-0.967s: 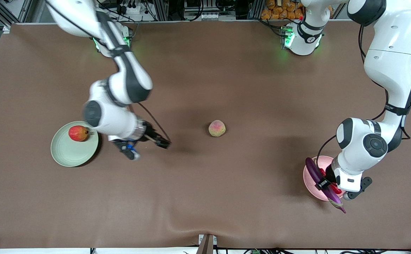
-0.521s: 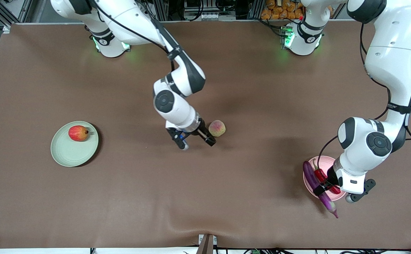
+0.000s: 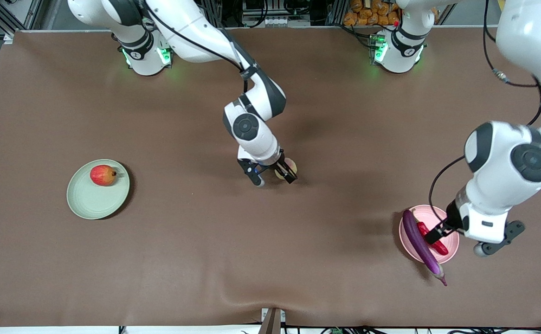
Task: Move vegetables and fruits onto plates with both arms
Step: 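Grasp the pale apple with the right gripper while the left gripper withdraws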
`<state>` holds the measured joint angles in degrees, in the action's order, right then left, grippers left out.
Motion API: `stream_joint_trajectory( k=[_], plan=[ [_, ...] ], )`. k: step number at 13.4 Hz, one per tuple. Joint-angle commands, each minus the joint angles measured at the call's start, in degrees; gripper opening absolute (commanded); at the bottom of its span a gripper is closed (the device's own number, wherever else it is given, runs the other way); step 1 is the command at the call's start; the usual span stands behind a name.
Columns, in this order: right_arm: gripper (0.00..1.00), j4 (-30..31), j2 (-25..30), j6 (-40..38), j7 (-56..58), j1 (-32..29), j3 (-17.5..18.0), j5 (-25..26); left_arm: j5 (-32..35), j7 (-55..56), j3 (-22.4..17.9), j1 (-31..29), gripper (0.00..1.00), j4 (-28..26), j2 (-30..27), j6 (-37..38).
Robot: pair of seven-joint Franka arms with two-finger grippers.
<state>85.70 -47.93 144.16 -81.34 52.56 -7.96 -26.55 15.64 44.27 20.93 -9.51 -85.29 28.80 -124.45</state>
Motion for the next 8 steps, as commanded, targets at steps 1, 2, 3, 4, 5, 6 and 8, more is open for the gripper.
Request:
stream_joint_trajectory(
  k=[1, 2, 3, 4, 5, 6, 8],
  plan=[
    [0.01, -1.8, -1.7, 1.3, -2.1, 1.1, -1.2, 1.9, -1.5, -5.9, 0.3, -0.8, 1.00, -1.4, -5.6, 6.3],
    [0.00, -2.0, -1.0, 0.4, -1.5, -0.3, -1.2, 3.1, -2.2, -7.1, 0.3, -0.9, 1.00, -1.2, -7.2, 8.6],
    [0.00, -2.7, -0.3, -2.8, -0.7, -2.4, -1.1, 4.7, -3.8, -7.3, 0.3, -0.9, 1.00, -0.5, -8.7, 10.5],
    [0.00, -4.6, 0.3, -9.2, 1.5, -4.4, -1.0, 6.4, -5.8, -7.3, 0.3, -0.9, 1.00, 1.6, -9.0, 13.3],
    [0.00, -6.4, 1.4, -16.1, 4.8, -6.7, -1.0, 6.7, -6.9, -7.4, 0.3, -0.9, 1.00, 3.6, -9.1, 16.7],
    [0.00, -6.9, 4.0, -22.2, 9.0, -9.8, -1.1, 6.6, -7.6, -7.5, 0.4, -1.0, 1.00, 4.9, -9.3, 19.0],
    [0.00, -5.6, 10.2, -33.1, 21.9, -15.9, -1.3, 7.1, -10.9, -8.2, 0.3, -0.9, 1.00, 6.2, -11.6, 22.9]
  ],
)
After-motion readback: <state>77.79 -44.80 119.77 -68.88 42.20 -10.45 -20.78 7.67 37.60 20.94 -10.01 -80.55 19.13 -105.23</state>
